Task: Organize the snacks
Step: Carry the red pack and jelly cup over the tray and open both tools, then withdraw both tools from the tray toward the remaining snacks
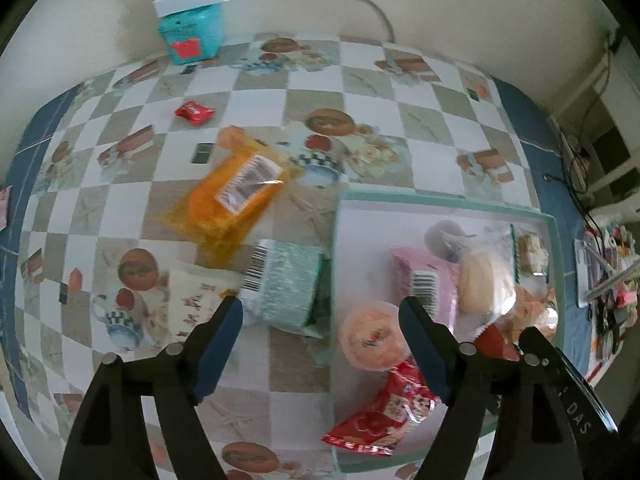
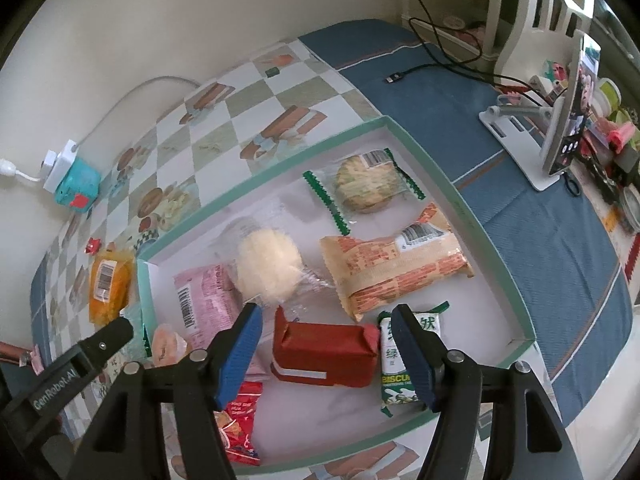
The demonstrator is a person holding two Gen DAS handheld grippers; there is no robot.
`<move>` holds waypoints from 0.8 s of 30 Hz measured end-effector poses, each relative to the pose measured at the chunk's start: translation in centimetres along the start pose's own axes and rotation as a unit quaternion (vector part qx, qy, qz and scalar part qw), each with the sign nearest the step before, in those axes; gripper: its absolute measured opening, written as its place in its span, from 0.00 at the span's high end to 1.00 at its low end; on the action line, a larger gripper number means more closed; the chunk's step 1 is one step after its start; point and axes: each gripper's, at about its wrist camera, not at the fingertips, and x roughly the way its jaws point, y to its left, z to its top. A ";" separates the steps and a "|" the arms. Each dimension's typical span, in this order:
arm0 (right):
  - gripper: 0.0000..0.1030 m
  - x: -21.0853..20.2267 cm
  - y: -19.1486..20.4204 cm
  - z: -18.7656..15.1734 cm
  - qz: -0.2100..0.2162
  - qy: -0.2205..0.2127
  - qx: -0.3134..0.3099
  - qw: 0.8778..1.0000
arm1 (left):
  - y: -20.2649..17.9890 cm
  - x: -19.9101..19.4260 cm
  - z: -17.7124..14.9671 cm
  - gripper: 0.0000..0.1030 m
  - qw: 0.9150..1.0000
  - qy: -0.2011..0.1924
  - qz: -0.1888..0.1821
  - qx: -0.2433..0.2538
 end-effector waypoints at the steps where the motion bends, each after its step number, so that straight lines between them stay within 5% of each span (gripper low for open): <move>1: 0.27 0.0 0.2 0.0 0.000 0.000 -0.001 1.000 | 0.4 -0.1 0.1 0.21 1.000 -0.002 0.006 -0.004; 8: 0.22 -0.2 2.6 -0.6 0.005 -0.005 -0.019 1.000 | 4.2 -0.4 0.6 0.21 0.998 -0.012 0.035 -0.050; 12: 0.21 -0.3 4.4 -1.1 0.008 -0.008 -0.037 0.999 | 6.9 -0.8 0.7 0.05 0.995 -0.021 0.057 -0.080; 16: 0.07 -0.3 5.9 -1.6 0.010 -0.010 -0.047 0.999 | 9.3 -1.1 0.8 0.05 0.992 -0.025 0.075 -0.102; 24: 0.00 -0.4 8.7 -2.4 0.016 -0.015 -0.070 0.997 | 13.9 -1.7 0.5 0.05 0.984 -0.032 0.105 -0.141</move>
